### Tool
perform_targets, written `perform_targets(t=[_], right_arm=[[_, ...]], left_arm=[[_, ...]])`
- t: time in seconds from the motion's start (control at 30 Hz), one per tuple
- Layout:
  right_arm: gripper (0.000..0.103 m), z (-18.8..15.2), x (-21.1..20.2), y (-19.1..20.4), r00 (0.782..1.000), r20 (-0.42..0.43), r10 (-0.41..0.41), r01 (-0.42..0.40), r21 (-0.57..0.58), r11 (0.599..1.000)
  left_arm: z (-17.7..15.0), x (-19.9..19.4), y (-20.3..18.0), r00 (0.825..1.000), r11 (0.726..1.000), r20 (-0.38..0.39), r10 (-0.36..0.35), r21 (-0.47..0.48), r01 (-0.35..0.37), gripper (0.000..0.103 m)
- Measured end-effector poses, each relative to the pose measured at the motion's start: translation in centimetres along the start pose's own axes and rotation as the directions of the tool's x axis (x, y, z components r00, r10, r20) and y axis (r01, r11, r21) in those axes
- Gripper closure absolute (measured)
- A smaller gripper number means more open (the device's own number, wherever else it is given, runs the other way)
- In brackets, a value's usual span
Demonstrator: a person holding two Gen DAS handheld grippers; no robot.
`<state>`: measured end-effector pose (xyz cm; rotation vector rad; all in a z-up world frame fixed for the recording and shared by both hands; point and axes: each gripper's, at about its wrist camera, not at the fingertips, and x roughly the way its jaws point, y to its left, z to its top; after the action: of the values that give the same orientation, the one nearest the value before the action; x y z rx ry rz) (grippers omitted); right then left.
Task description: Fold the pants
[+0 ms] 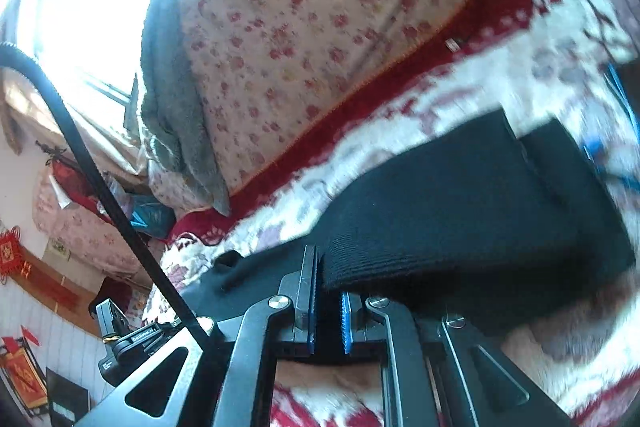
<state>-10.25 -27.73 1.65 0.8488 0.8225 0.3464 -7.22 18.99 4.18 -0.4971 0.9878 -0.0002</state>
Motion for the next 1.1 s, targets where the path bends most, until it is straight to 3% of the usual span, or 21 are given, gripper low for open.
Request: perform_targets(t=[0.17,0.27,0.47,0.67,0.83,0.93,1.0,1.1], right_arm=[[0.091,-0.1,-0.9,-3.6,0.998,0.052,-0.046,0.037,0.167,0.985],[0.090,0.8,-1.5,-5.8,0.994,0.110,-0.020,-0.006,0.237,0.971],[0.098,1.3,-1.4,-5.6,0.994,0.111,-0.024,0.005,0.166,0.986],[0.098,1.3,-3.5,-4.9,0.991,0.131,-0.033,0.013,0.151,0.988],[0.098,1.0,-4.2,-5.2,0.988,0.125,-0.092,0.072,0.161,0.984],[0.097,0.7,-4.3,-5.7,0.975,0.122,-0.184,0.159,0.187,0.969],[0.096,0.7,-4.7,-6.3,0.975,0.124,-0.186,0.155,0.226,0.962],[0.089,1.2,-6.1,-5.6,0.953,0.130,-0.275,0.241,0.228,0.943]], left_arm=[[-0.7,0.9,0.4,1.000,1.000,-0.012,0.026,-0.008,-0.026,0.096],[-0.7,0.9,-0.1,0.999,0.999,0.002,0.043,0.008,-0.043,0.096],[-0.6,0.6,-0.7,0.999,0.999,0.016,0.043,0.010,-0.043,0.096],[-0.7,-0.2,-1.7,0.999,0.999,0.040,0.026,0.046,-0.027,0.096],[-1.5,0.7,-1.4,0.999,0.998,0.019,0.049,0.042,-0.050,0.096],[-1.7,1.3,-0.8,0.999,0.999,0.002,0.042,0.008,-0.042,0.095],[-1.7,1.2,-0.6,1.000,1.000,0.003,0.028,-0.003,-0.028,0.095],[-1.6,0.7,-0.6,0.999,0.999,-0.002,0.042,0.005,-0.042,0.089]])
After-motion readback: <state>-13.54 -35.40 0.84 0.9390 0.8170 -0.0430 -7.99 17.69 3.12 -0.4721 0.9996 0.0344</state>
